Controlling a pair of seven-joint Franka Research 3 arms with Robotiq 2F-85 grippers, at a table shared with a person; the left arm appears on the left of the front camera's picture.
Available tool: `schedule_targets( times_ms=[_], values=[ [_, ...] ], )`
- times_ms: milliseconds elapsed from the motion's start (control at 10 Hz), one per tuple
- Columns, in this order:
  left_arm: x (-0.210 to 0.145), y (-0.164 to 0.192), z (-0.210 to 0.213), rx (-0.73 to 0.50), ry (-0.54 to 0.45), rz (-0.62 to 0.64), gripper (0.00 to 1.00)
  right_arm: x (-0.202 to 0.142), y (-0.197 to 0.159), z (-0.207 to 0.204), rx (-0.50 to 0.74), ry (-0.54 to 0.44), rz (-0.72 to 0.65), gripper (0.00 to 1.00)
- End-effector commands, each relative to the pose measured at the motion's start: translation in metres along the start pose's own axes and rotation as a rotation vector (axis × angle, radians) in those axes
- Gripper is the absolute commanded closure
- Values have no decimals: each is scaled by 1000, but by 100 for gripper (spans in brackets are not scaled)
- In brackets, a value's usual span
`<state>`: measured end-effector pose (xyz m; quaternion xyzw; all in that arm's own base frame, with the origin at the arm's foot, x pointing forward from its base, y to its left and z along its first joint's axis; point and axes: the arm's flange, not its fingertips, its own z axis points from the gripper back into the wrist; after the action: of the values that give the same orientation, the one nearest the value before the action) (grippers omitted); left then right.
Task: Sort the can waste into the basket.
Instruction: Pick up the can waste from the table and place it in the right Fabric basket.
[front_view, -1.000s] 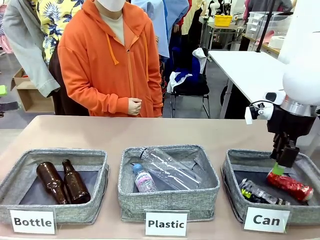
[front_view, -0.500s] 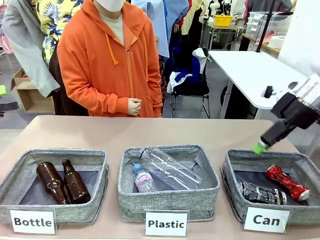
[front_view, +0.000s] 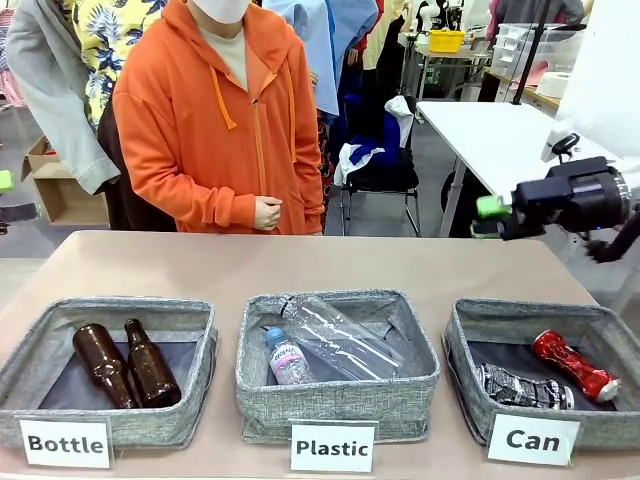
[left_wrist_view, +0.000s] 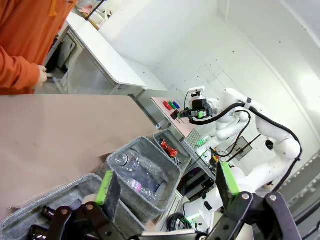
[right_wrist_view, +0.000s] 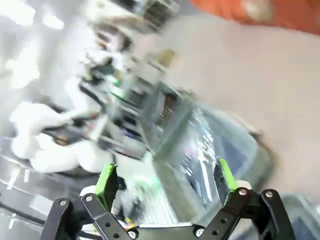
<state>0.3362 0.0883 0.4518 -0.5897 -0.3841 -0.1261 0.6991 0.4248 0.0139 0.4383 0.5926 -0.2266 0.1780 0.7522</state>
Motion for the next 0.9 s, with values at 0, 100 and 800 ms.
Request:
schedule_targets(
  times_ms=[0,100,800],
  values=[
    [2,-3,0,-5,-7,11,0,-1,-27,7,227,-73,-16,0],
    [2,-3,0,-5,-7,11,0,-2,-30,8,214,-77,-24,0],
    [2,-3,0,-5,-7,11,0,-11,-36,8,215,-86,-57,0]
  ],
)
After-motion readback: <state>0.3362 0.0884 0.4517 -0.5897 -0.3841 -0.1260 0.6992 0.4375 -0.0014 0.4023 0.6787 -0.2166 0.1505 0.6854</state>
